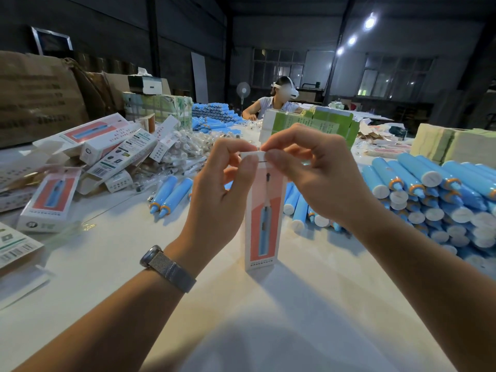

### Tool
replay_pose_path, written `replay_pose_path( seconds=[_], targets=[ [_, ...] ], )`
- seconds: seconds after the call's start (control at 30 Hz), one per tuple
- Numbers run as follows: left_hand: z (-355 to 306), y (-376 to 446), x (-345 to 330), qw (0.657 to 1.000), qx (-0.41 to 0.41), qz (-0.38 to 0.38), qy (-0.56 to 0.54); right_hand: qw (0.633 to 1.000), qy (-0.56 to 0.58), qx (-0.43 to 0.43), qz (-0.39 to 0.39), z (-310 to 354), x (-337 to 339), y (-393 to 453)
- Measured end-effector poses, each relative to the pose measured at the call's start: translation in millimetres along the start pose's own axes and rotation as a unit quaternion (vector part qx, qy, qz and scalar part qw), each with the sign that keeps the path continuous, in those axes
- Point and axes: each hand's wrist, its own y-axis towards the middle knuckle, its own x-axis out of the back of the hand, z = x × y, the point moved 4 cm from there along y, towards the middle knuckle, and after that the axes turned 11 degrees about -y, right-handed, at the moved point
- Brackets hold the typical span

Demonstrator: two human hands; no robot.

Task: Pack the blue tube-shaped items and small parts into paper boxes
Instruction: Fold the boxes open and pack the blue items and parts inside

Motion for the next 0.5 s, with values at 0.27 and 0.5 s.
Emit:
replay_pose_path(
  seconds=[0.27,0.5],
  targets=[
    [7.0,-7.0,-3.2,0.998,-0.012,0.057,0.028,0.998,-0.050,0.026,0.039,5.4,12.4,5.7],
    [6.8,-7.6,-4.9,0.995,-0.039,0.084,0.022,0.989,-0.125,0.056,0.045,7.6,19.8,7.8]
  ],
)
